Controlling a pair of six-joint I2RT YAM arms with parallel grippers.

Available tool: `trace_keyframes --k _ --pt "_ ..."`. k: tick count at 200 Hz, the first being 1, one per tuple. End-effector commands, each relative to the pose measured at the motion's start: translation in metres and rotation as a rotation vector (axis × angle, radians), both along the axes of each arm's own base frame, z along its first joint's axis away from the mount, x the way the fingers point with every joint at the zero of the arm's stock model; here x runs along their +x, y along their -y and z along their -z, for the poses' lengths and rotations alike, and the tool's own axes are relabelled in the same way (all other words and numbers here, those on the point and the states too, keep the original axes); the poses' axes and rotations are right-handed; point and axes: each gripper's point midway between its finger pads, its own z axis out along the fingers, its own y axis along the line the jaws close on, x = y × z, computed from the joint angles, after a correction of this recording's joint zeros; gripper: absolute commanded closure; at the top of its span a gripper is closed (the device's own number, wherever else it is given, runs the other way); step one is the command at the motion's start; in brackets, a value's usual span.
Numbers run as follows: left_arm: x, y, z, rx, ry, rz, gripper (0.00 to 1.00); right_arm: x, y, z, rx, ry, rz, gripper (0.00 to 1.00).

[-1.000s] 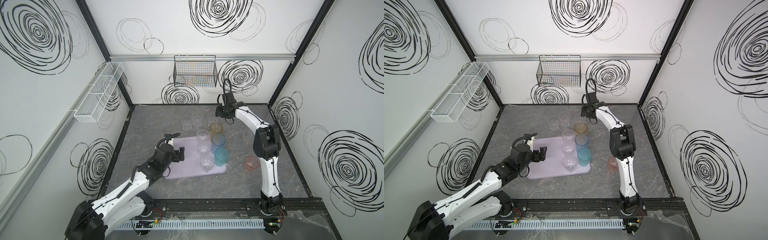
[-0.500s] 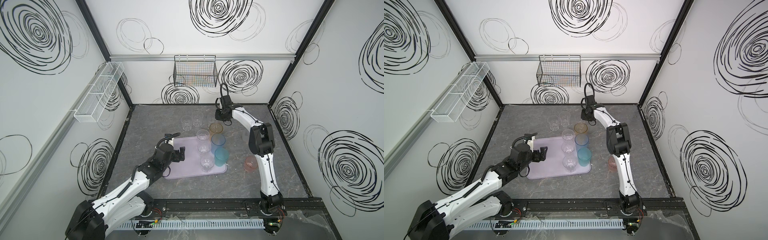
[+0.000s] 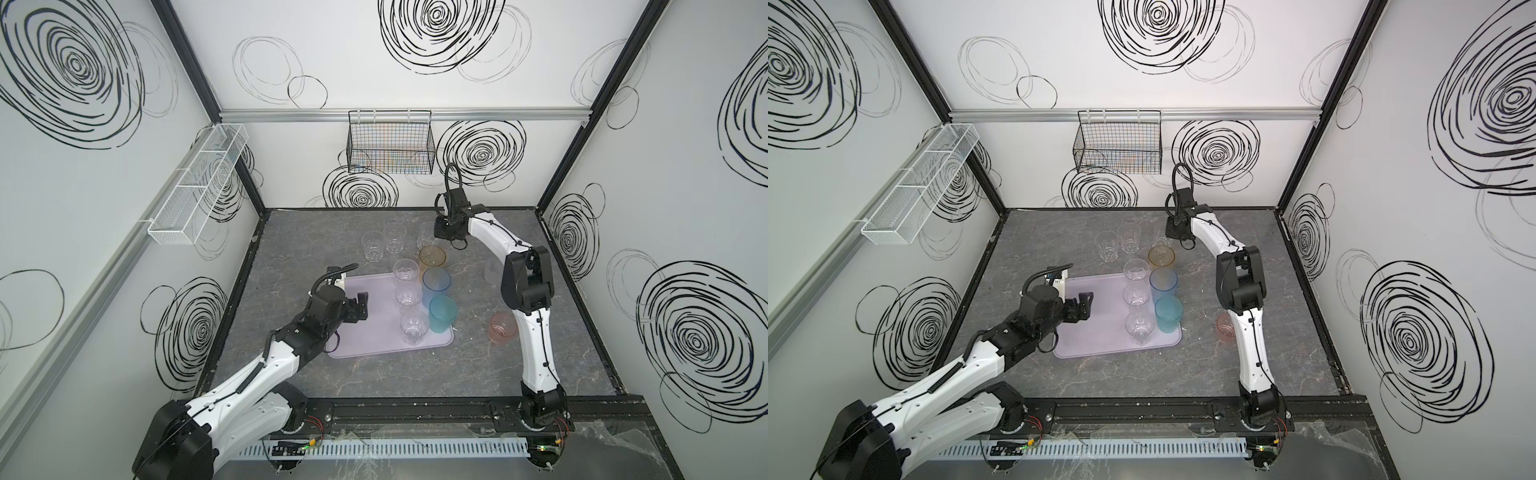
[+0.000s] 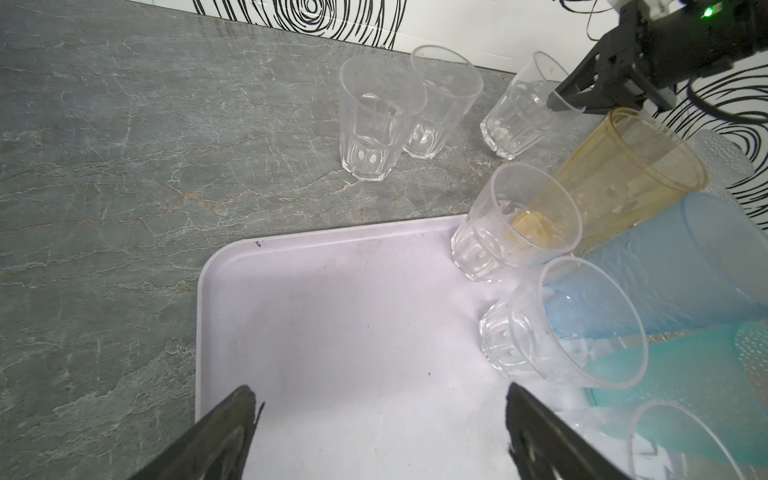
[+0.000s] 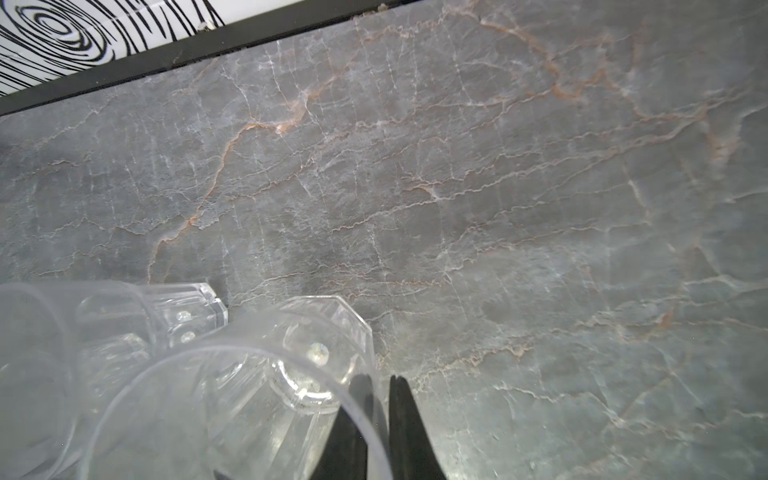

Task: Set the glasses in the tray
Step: 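Lift the clear glass with the right gripper and carry it over the tray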

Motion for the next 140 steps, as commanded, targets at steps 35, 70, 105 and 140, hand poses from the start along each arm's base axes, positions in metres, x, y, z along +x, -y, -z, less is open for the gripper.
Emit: trace_keyframes --k 35,70,105,140 --pt "0.001 0.001 -0.013 -0.037 0.051 -0.012 0.04 -0.015 0.024 -0.107 -0.035 0.184 0.044 0.92" --pt "0.001 -0.001 -0.013 -0.031 0.055 -0.021 0.04 -0.039 0.030 -0.151 -0.041 0.241 0.047 0.92" --pt "0.001 -0.005 -0.017 -0.023 0.071 -0.041 0.04 -0.076 0.002 -0.199 -0.087 0.333 -0.041 0.92" --pt "0.002 -0.019 -0.023 -0.005 0.102 -0.105 0.04 -0.125 -0.066 -0.197 -0.045 0.355 -0.193 0.93"
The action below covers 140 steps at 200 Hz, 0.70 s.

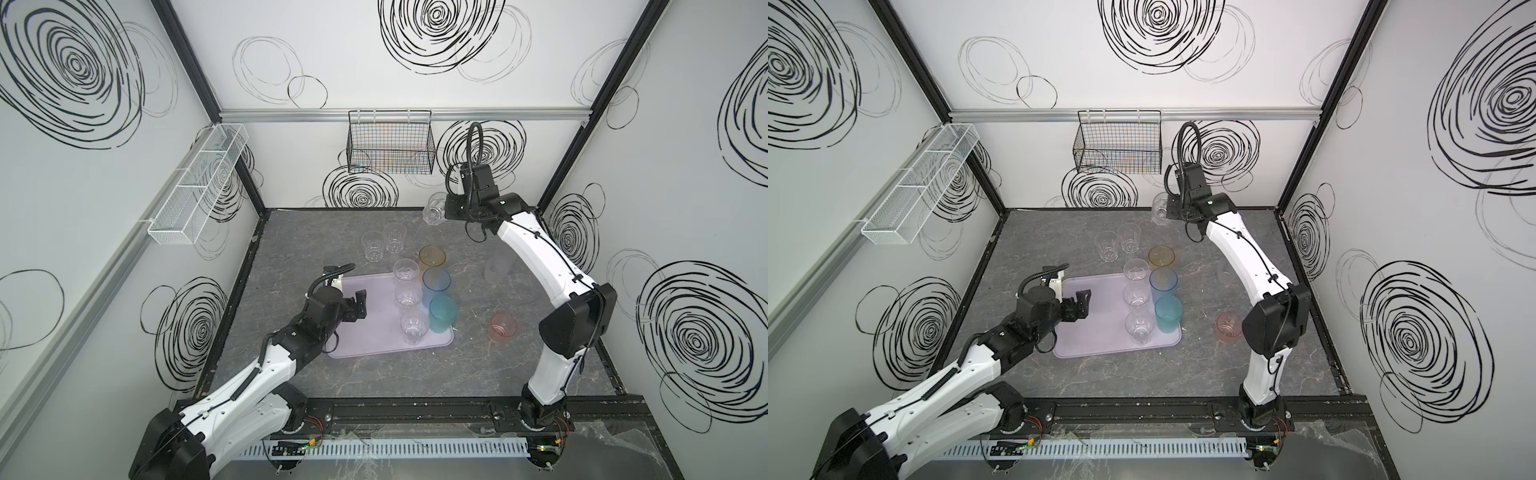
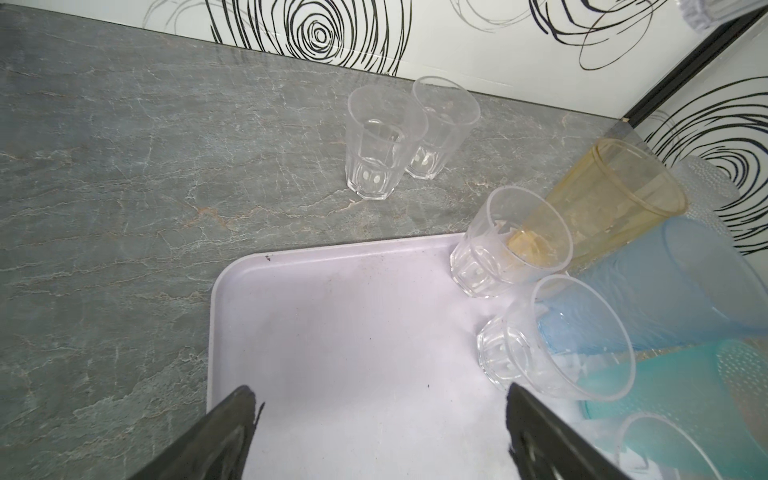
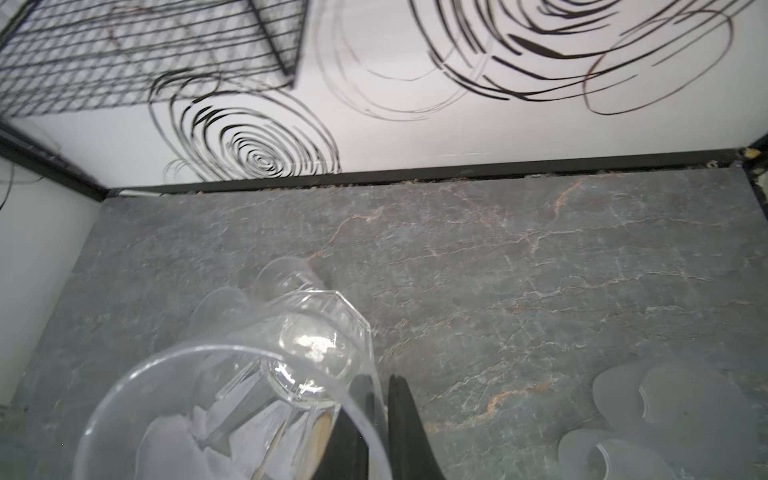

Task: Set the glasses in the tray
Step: 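Lift the clear glass with the right gripper and carry it over the tray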

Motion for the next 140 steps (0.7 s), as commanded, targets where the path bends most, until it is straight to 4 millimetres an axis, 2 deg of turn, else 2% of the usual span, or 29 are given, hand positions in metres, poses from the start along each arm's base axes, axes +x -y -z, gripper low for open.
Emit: trace_keyframes --k 1,34,66,94,140 --pt "0.002 -0.013 -0.009 0.003 0.051 -0.071 0.04 -0.033 -0.043 0.004 -0.010 0.006 -0.105 0.93" --pt "-0.002 -0.044 -0.021 0.033 0.105 -0.214 0.04 -0.068 -0.112 0.037 -0.001 -0.060 -0.256 0.94" --pt "-0.005 -0.067 -0.028 0.032 0.133 -0.314 0.04 -0.085 -0.161 0.070 -0.042 -0.116 -0.352 0.94" --pt "-0.004 -0.070 -0.025 0.009 0.130 -0.327 0.04 -0.085 -0.180 0.103 -0.104 -0.164 -0.374 0.95" --pt "-0.002 -0.064 -0.015 -0.015 0.099 -0.309 0.04 -0.082 -0.191 0.166 -0.187 -0.298 -0.378 0.94"
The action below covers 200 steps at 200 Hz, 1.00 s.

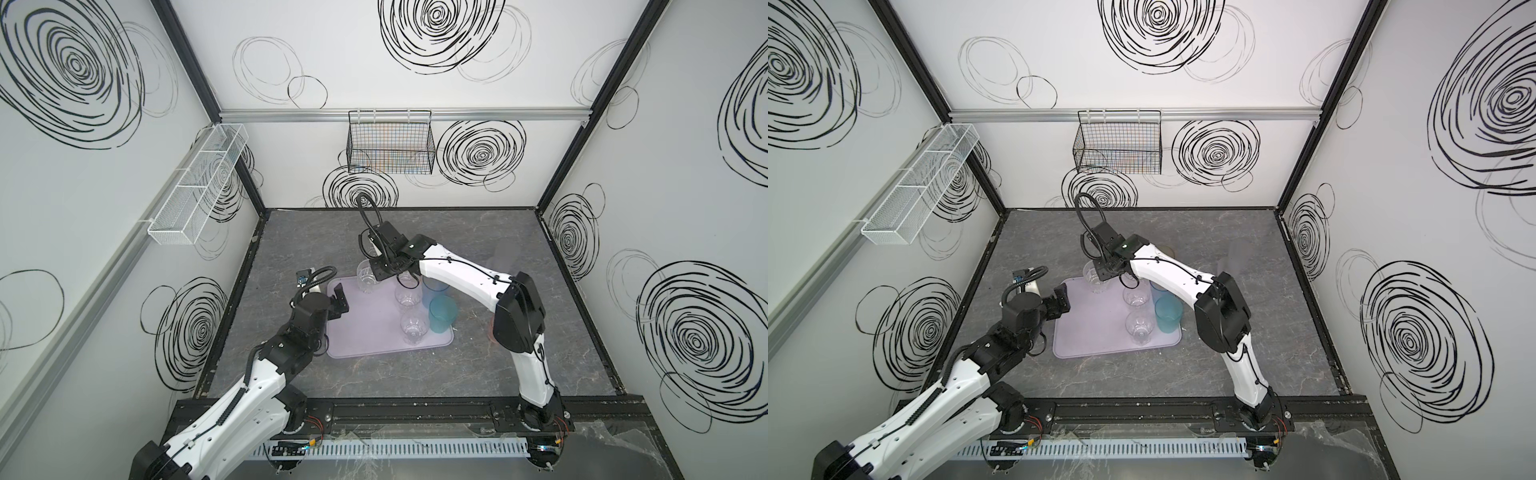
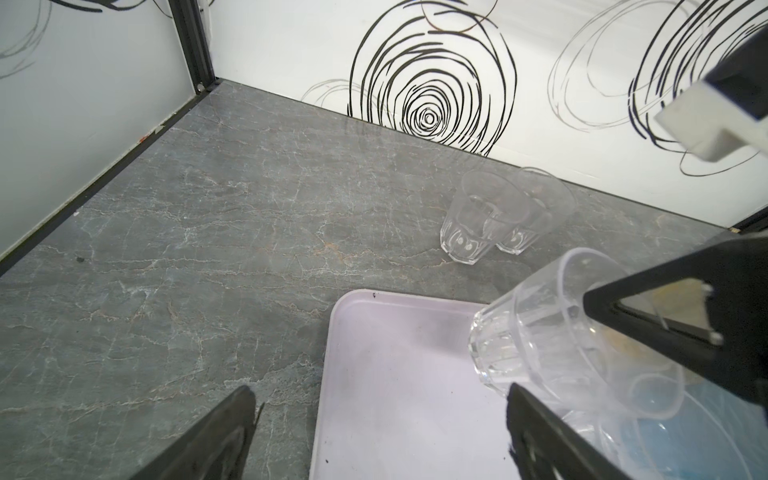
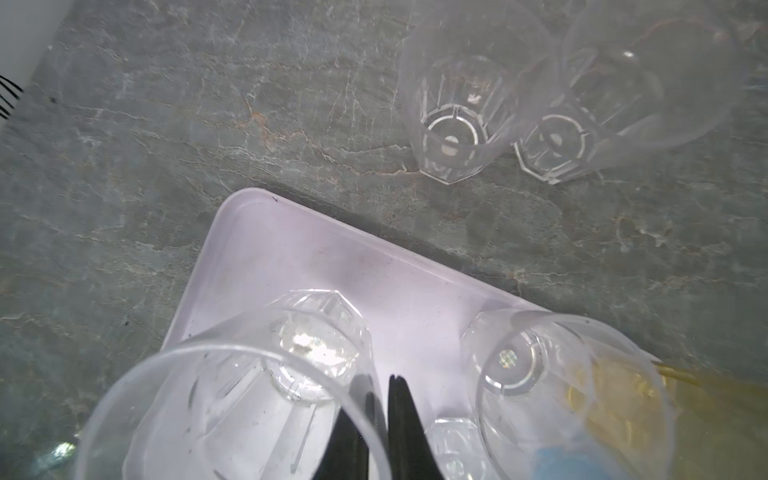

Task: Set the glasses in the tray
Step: 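Lift the clear glass with the right gripper and carry it over the tray, then lower the clear glass onto the tray and open the right gripper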

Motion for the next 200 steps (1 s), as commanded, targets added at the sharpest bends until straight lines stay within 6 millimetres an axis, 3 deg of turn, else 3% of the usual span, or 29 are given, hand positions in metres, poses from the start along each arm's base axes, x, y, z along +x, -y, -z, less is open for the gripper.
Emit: trace_keyframes --k 1,33,63,102,157,200 --pt "0.003 0.000 0.000 -0.036 0.015 -0.016 0.04 0.003 -0.002 0.007 -0.030 -0.022 0.014 0.95" --pt "0.004 -0.003 0.001 -0.043 0.016 -0.025 0.04 0.006 -0.008 0.025 -0.061 -0.021 0.007 0.94" --pt "0.004 -0.002 0.003 -0.048 0.009 -0.023 0.04 0.009 0.000 0.045 -0.125 -0.026 0.021 0.92" --pt "0.006 0.001 0.006 -0.061 0.002 -0.009 0.04 0.013 0.006 0.045 -0.154 0.014 0.040 0.80" --pt "0.008 0.015 0.025 -0.120 -0.050 0.028 0.03 0.004 0.003 0.011 -0.190 0.096 0.036 0.62" --pt "0.013 0.024 0.055 -0.164 -0.107 0.051 0.02 -0.011 0.008 -0.052 -0.077 0.158 0.054 0.57"
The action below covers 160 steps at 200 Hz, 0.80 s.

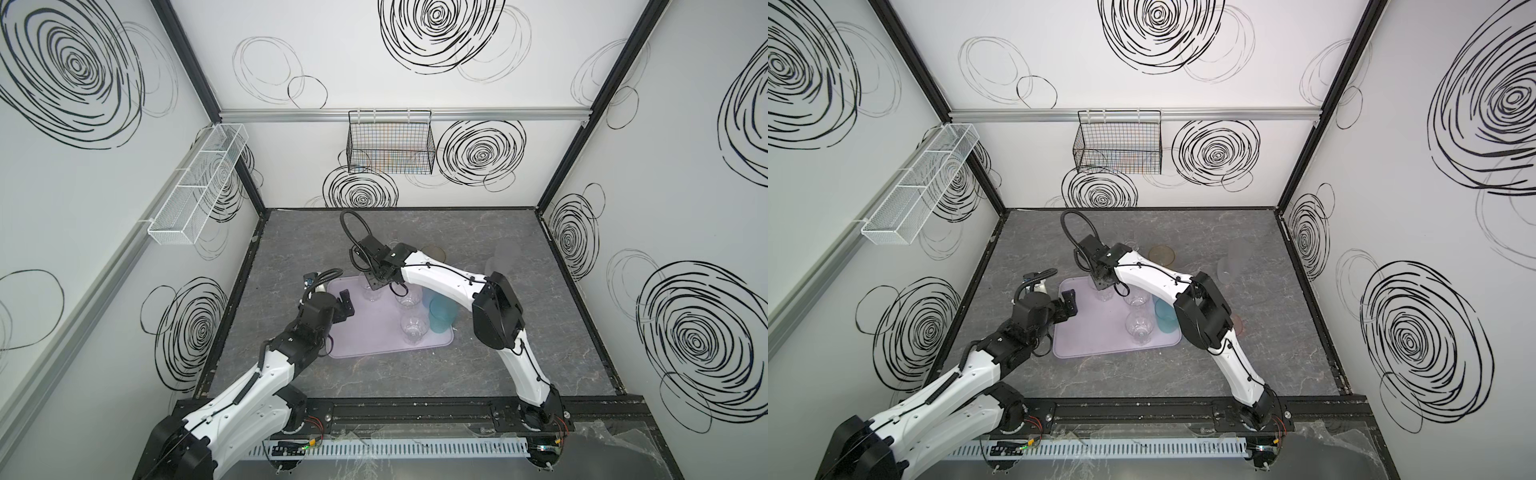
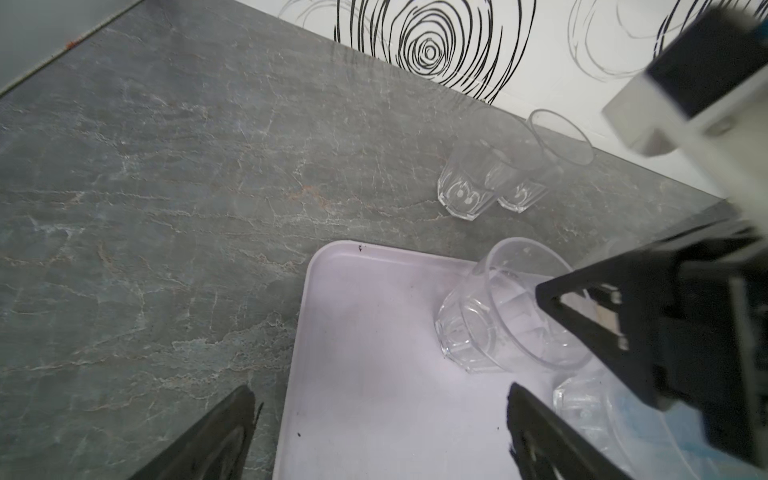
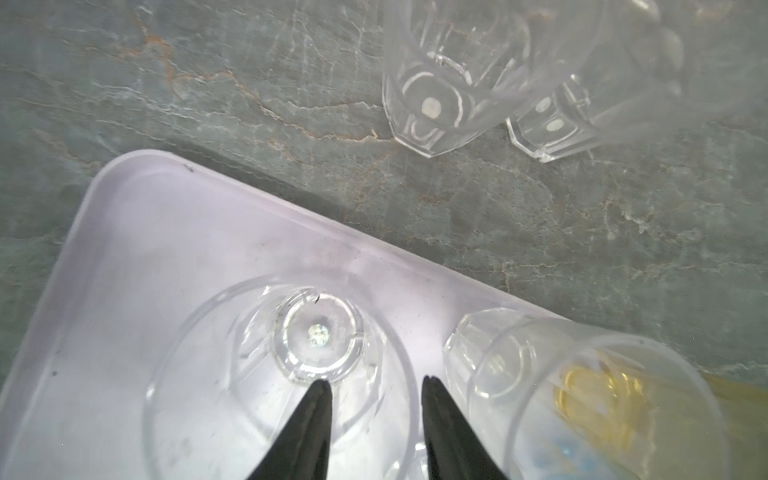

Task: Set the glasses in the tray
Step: 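Lower the clear glass onto the tray and open the right gripper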

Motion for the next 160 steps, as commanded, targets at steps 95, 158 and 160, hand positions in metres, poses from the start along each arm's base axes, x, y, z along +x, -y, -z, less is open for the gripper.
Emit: trace_keyframes --k 95,158,160 --pt "0.042 0.027 0.031 -0.031 -0.054 0.023 0.01 -0.032 0.088 -0.120 0.275 0.273 0.148 0.56" --pt "0.057 0.056 0.036 0.020 -0.064 0.076 0.01 -0.033 0.123 -0.116 0.293 0.270 0.197 0.56" --pt "0.057 0.056 0.036 0.021 -0.064 0.077 0.01 -0.033 0.124 -0.116 0.291 0.270 0.198 0.56"
